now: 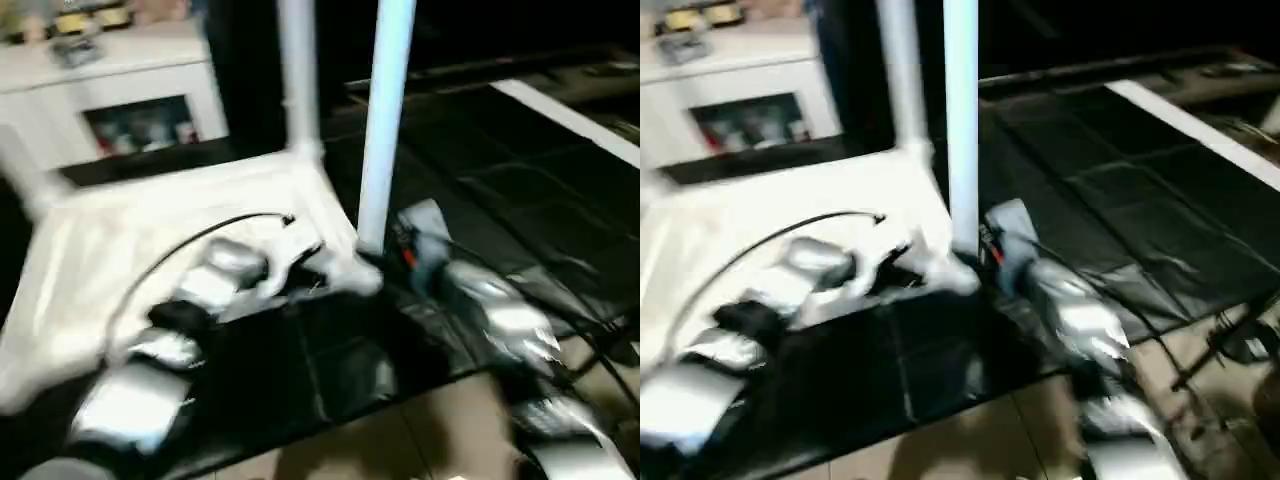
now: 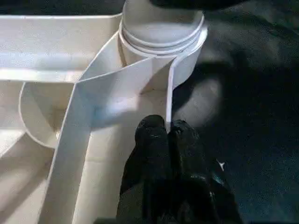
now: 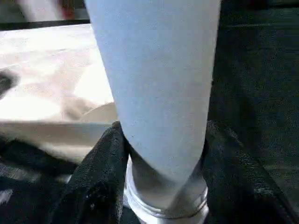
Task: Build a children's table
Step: Rotate leg to tighten
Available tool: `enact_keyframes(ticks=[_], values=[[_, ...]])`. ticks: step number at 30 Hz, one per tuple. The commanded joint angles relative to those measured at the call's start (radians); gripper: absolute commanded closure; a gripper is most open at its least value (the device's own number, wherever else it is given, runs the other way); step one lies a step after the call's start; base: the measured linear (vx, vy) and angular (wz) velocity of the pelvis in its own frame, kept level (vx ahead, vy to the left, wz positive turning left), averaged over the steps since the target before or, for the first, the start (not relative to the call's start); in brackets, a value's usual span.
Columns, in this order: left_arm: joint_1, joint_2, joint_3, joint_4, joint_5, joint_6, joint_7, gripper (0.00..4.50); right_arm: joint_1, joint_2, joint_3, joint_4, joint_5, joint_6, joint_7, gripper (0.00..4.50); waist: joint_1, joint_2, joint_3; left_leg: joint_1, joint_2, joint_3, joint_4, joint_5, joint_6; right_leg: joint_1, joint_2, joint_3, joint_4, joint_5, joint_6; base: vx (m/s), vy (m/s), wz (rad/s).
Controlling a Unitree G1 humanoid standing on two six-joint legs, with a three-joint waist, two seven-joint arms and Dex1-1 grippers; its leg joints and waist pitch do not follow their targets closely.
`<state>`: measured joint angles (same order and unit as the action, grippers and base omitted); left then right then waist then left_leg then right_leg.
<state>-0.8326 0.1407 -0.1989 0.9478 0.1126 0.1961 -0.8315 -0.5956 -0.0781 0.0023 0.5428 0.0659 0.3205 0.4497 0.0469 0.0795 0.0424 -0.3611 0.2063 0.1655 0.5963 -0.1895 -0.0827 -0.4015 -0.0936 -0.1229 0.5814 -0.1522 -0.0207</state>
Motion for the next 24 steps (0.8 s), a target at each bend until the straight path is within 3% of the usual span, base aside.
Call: enact_keyframes(ticks=[1, 2, 3, 4, 6, 12, 13, 16, 18, 24], values=[[-0.053, -0.062, 0.019, -0.029, -0.029, -0.016, 0.07, 4.5, -0.003, 0.104, 0.122, 0.025, 0.004, -0.002, 0.064, 2.52, 0.005, -0.006, -0.07, -0.004, 0.002, -0.006, -0.066, -0.198, 0.056, 0.061, -0.051, 0.035, -0.086, -0.371, -0.125, 0.0, 0.0, 0.0], [-0.053, -0.061, 0.018, -0.03, -0.029, -0.016, 0.068, 4.5, -0.002, 0.105, 0.122, 0.025, 0.004, -0.003, 0.064, 2.52, 0.006, -0.006, -0.071, -0.003, 0.003, -0.006, -0.064, -0.188, 0.062, 0.06, -0.052, 0.037, -0.084, -0.347, -0.134, 0.0, 0.0, 0.0], [-0.048, -0.048, 0.009, -0.037, -0.023, -0.03, 0.034, 4.5, 0.008, 0.103, 0.128, 0.011, 0.004, -0.026, 0.082, 2.2, 0.007, -0.001, -0.074, -0.003, 0.007, -0.006, -0.063, -0.162, 0.075, 0.061, -0.051, 0.041, -0.075, -0.284, -0.157, 0.0, 0.0, 0.0], [-0.049, -0.046, 0.009, -0.035, -0.023, -0.033, 0.032, 4.5, 0.009, 0.102, 0.127, 0.011, 0.005, -0.03, 0.084, 2.0, 0.007, -0.002, -0.078, -0.008, 0.007, -0.006, -0.061, -0.129, 0.088, 0.067, -0.052, 0.042, -0.066, -0.216, -0.177, 0.0, 0.0, 0.0], [-0.051, -0.036, 0.008, -0.028, -0.022, -0.046, 0.019, 4.5, 0.018, 0.095, 0.124, 0.003, 0.008, -0.034, 0.101, 1.78, 0.007, 0.001, -0.08, -0.01, 0.009, -0.005, -0.058, -0.099, 0.113, 0.068, -0.053, 0.042, -0.059, -0.154, -0.203, 0.0, 0.0, 0.0], [-0.032, 0.004, -0.003, -0.033, -0.021, -0.098, -0.064, 4.5, 0.047, 0.038, 0.115, -0.02, 0.022, -0.087, 0.187, 1.31, 0.008, 0.001, -0.077, -0.006, 0.012, -0.003, -0.061, -0.135, 0.113, 0.068, -0.054, 0.043, -0.063, -0.184, -0.206, 0.0, 0.0, 0.0], [-0.018, 0.034, -0.006, -0.032, -0.019, -0.113, -0.104, 4.5, 0.062, -0.002, 0.109, -0.045, 0.043, -0.095, 0.254, 1.2, 0.01, -0.01, -0.077, -0.006, 0.012, -0.003, -0.062, -0.136, 0.115, 0.07, -0.056, 0.043, -0.061, -0.191, -0.208, 0.0, 0.0, 0.0], [-0.011, 0.047, -0.008, -0.031, -0.019, -0.125, -0.124, 4.5, 0.07, -0.021, 0.106, -0.057, 0.052, -0.102, 0.287, 0.92, 0.014, -0.006, -0.076, -0.006, 0.016, -0.001, -0.061, -0.131, 0.125, 0.067, -0.055, 0.045, -0.062, -0.194, -0.207, 0.0, 0.0, 0.0], [0.007, 0.082, -0.019, -0.033, -0.02, -0.181, -0.197, 4.5, 0.084, -0.069, 0.101, -0.088, 0.073, -0.101, 0.364, 0.84, 0.021, -0.012, -0.075, -0.006, 0.015, 0.0, -0.061, -0.135, 0.129, 0.07, -0.055, 0.044, -0.063, -0.207, -0.201, 0.0, 0.0, 0.0], [0.06, 0.186, -0.063, -0.082, -0.036, -0.293, -0.448, 4.5, 0.122, -0.206, 0.086, -0.129, 0.117, -0.136, 0.594, 0.28, 0.04, -0.009, -0.076, -0.003, 0.024, 0.001, -0.062, -0.145, 0.125, 0.062, -0.06, 0.049, -0.057, -0.205, -0.205, 0.0, 0.0, 0.0]])
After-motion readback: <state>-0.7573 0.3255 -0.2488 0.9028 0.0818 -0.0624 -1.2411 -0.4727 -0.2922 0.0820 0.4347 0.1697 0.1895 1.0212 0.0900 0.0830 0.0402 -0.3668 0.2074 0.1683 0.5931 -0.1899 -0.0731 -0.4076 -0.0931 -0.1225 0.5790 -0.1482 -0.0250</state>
